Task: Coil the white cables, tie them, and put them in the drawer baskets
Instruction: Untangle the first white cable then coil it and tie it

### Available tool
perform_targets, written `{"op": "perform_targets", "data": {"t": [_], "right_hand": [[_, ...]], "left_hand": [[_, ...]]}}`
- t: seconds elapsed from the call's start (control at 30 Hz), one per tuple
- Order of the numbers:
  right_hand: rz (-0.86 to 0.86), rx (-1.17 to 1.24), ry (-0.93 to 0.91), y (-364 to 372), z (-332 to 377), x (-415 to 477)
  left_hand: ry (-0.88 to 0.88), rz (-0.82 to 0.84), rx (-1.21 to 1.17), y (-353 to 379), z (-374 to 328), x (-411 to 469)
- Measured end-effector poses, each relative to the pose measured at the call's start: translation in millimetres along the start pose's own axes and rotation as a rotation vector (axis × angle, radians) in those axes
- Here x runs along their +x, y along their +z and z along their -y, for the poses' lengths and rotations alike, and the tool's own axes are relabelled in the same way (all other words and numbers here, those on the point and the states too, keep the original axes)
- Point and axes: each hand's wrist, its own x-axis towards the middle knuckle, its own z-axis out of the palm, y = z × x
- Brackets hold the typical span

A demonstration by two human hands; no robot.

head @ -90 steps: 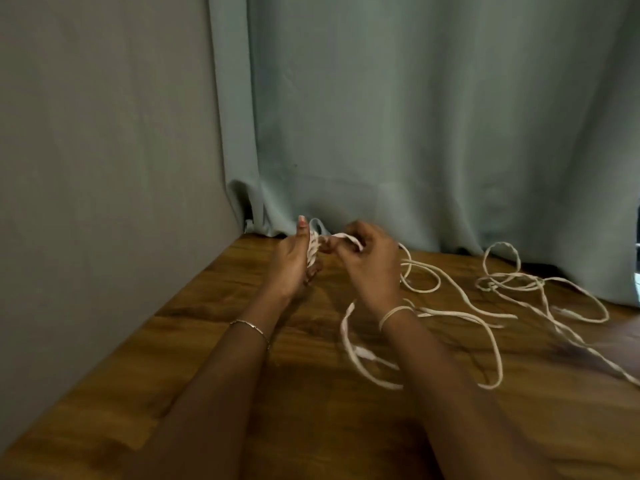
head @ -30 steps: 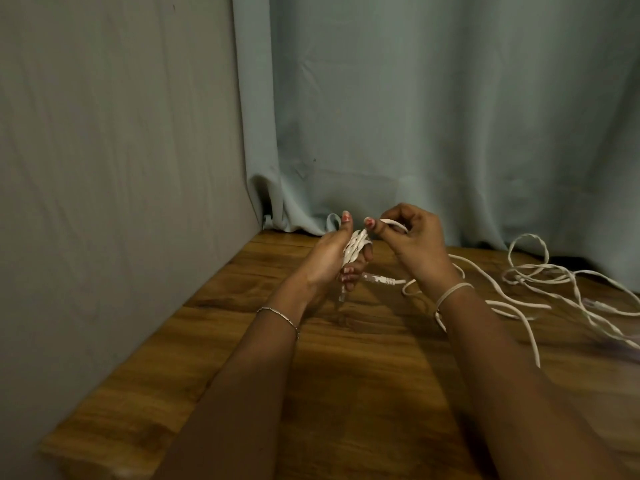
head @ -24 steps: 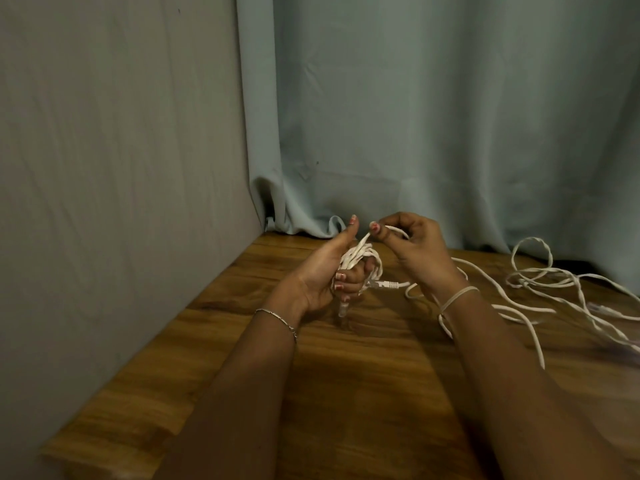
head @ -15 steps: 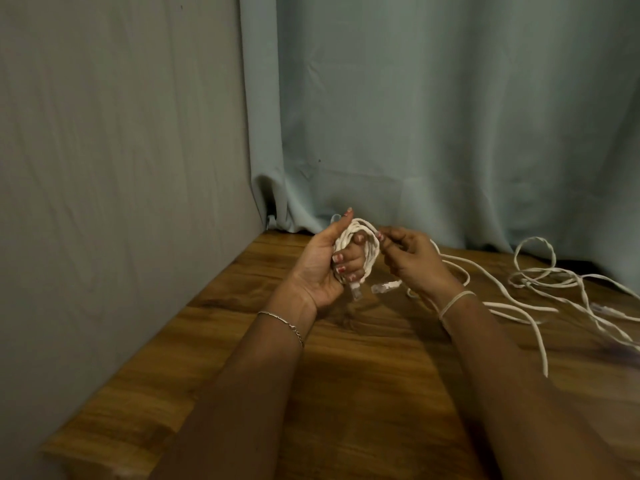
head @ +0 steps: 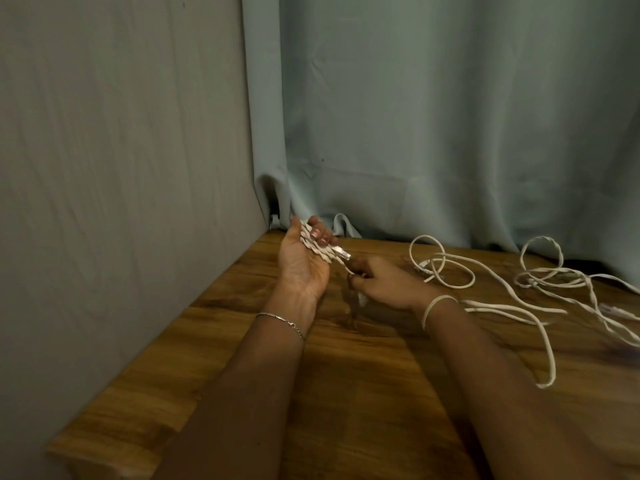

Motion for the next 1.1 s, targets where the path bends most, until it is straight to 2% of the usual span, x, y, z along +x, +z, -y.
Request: {"op": "perform_targets", "data": {"t": [0.13,0.3,0.47,0.6,0.77,0.9,1.1], "right_hand": [[-0.01,0.009,-0.002,3.5,13.4,-4.4],[-0.114,0.106,-0.056,13.6,26.3,-7.8],[-0.025,0.178,-0.091,10.4,30.8,-10.5],[-0.203,-0.082,-0.25,4.6,28.0,-11.3],[-0.422,-0.411,-0.398,0.1,28.7,-14.4],[-0.505,-0.46,-0.421,-3.8,23.5,-12.2],[-0.486,-0.318,-0.239,-5.0,5.6,-6.8]], "left_hand": [[0.097,-0.073,0.003,-10.2,-3.6,6.1],[0.114,-0.106,0.048,-12.7,-1.7,10.8],[0.126,-0.097,0.186,-15.4,0.4,13.1],[0.128,-0.06,0.319,-11.6,3.6,10.5],[0.199,0.012,0.723,-12.4,11.3,3.3],[0.137,0.107,0.837,-13.5,13.5,0.9],[-0.138,0.276,0.928,-8.1,15.2,-6.9]]}}
